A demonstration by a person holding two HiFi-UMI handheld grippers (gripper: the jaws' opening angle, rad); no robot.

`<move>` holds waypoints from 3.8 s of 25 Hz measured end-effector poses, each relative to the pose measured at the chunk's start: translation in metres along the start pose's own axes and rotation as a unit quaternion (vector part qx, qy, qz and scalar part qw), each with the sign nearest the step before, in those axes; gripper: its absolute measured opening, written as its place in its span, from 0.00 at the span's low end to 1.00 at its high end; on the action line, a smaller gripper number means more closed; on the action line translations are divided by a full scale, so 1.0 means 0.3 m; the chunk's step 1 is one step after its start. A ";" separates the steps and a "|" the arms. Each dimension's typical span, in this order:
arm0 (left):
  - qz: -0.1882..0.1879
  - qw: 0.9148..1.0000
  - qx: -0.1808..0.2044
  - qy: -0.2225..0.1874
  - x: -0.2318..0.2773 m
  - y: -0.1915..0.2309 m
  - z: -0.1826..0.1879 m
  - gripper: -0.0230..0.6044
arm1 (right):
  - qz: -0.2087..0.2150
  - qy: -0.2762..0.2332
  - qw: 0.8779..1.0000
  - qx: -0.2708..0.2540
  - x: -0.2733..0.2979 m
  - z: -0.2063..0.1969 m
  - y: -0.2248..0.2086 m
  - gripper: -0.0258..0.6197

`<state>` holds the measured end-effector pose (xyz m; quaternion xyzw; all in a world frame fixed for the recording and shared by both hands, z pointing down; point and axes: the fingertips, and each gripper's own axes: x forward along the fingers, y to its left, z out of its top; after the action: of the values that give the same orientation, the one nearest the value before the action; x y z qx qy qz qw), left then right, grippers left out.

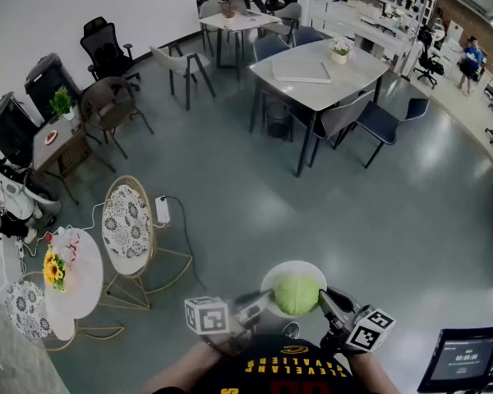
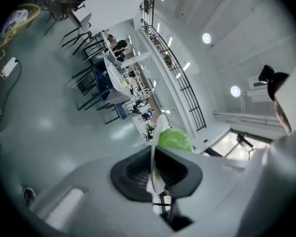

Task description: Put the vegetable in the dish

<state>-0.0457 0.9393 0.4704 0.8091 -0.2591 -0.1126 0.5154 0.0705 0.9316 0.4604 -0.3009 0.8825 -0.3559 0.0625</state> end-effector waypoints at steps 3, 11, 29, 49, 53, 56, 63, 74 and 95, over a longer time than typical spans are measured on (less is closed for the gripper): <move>0.002 1.000 0.002 0.003 0.023 -0.020 -0.029 0.06 | 0.002 0.004 1.000 0.009 -0.039 -0.006 -0.019 0.10; 0.014 1.000 -0.004 0.001 0.083 -0.038 -0.074 0.06 | 0.018 -0.001 1.000 0.011 -0.102 0.020 -0.053 0.10; 0.053 0.998 -0.031 -0.016 0.288 0.017 -0.116 0.06 | 0.030 0.036 0.996 0.082 -0.162 0.082 -0.274 0.10; 0.011 0.999 -0.018 0.033 0.440 0.371 0.748 0.05 | -0.013 0.021 0.997 0.066 0.609 0.506 -0.525 0.09; 0.008 0.999 -0.021 0.037 0.462 0.439 0.875 0.05 | -0.021 0.023 0.997 0.067 0.732 0.556 -0.571 0.09; 0.008 0.999 -0.027 0.037 0.495 0.484 0.938 0.05 | -0.025 0.030 0.997 0.072 0.792 0.590 -0.618 0.09; 0.033 0.998 -0.042 0.015 0.601 0.597 1.087 0.05 | -0.003 0.046 0.995 0.088 0.948 0.684 -0.783 0.09; 0.065 0.997 -0.028 -0.024 1.011 0.671 1.401 0.05 | 0.045 0.071 0.994 0.065 1.101 1.075 -1.143 0.10; 0.072 0.997 -0.031 -0.008 1.384 0.865 1.800 0.06 | 0.037 0.059 0.994 0.088 1.368 1.412 -1.524 0.10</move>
<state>-0.0182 0.2113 0.4977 0.7709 -0.3170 -0.0903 0.5451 0.0976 0.1867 0.4945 -0.2404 0.8605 -0.4463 0.0497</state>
